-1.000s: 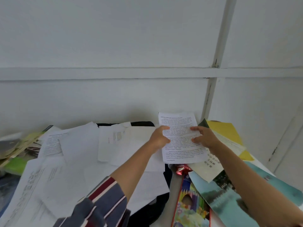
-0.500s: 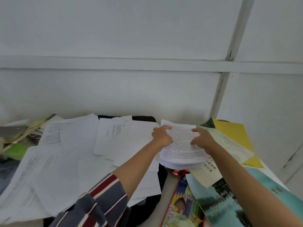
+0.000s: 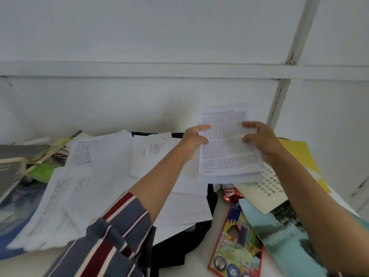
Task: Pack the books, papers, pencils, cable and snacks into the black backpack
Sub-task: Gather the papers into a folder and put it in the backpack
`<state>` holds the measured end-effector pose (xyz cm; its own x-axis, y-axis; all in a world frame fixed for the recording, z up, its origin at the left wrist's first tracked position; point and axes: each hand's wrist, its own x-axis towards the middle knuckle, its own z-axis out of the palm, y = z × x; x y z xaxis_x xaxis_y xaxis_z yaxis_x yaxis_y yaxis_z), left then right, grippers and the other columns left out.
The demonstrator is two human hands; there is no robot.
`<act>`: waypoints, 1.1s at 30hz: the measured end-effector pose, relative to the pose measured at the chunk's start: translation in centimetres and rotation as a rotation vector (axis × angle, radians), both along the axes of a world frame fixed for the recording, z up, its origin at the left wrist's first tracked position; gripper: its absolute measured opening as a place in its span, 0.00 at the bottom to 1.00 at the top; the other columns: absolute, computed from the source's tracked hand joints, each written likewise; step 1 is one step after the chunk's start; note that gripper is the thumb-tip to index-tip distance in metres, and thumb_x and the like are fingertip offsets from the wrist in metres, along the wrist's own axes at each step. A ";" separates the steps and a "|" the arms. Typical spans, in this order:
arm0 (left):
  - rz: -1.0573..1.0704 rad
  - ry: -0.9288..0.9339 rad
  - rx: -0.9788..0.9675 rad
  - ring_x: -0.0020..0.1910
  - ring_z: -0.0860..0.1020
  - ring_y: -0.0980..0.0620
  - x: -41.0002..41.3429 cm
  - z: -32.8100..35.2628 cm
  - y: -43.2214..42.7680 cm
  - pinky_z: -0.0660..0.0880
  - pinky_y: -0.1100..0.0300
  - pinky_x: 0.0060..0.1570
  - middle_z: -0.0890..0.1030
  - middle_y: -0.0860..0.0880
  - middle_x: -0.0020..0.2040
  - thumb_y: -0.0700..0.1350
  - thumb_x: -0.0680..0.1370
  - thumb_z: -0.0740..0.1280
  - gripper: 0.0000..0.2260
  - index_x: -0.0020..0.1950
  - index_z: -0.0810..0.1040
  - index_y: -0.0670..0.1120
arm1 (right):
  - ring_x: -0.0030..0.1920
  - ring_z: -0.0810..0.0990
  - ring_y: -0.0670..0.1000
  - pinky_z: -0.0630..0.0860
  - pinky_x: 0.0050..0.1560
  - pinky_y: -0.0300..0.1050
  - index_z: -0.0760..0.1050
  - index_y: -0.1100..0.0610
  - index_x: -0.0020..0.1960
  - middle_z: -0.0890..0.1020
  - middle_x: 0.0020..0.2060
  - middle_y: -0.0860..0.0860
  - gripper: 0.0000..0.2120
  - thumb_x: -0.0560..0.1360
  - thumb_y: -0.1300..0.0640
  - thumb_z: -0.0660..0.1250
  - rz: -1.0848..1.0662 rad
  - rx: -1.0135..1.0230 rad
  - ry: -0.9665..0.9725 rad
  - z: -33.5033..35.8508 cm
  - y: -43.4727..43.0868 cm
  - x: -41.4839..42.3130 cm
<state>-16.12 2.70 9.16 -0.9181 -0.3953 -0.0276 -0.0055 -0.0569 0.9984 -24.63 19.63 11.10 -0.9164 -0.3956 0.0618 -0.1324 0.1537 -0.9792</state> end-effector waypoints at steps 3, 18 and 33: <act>-0.016 -0.037 -0.093 0.64 0.73 0.46 1.9 1.1 -2.3 0.72 0.67 0.51 0.74 0.43 0.66 0.26 0.74 0.62 0.24 0.69 0.69 0.40 | 0.51 0.76 0.53 0.77 0.41 0.39 0.72 0.60 0.62 0.75 0.56 0.56 0.21 0.72 0.74 0.63 0.032 -0.051 -0.021 0.1 -2.2 1.8; -0.094 -0.462 -0.585 0.69 0.66 0.44 5.8 -6.6 -7.4 0.65 0.52 0.68 0.65 0.45 0.72 0.34 0.75 0.66 0.29 0.74 0.62 0.46 | 0.69 0.59 0.64 0.57 0.69 0.52 0.58 0.57 0.73 0.62 0.68 0.63 0.28 0.74 0.65 0.59 -0.078 0.746 0.158 -7.7 -9.4 8.5; -0.154 -0.333 -0.113 0.66 0.69 0.45 6.0 -6.4 -7.2 0.71 0.55 0.62 0.69 0.44 0.69 0.25 0.71 0.67 0.35 0.73 0.62 0.46 | 0.47 0.75 0.56 0.77 0.55 0.58 0.67 0.60 0.64 0.69 0.53 0.55 0.27 0.68 0.76 0.63 -0.129 0.286 -0.125 -6.3 -7.3 8.9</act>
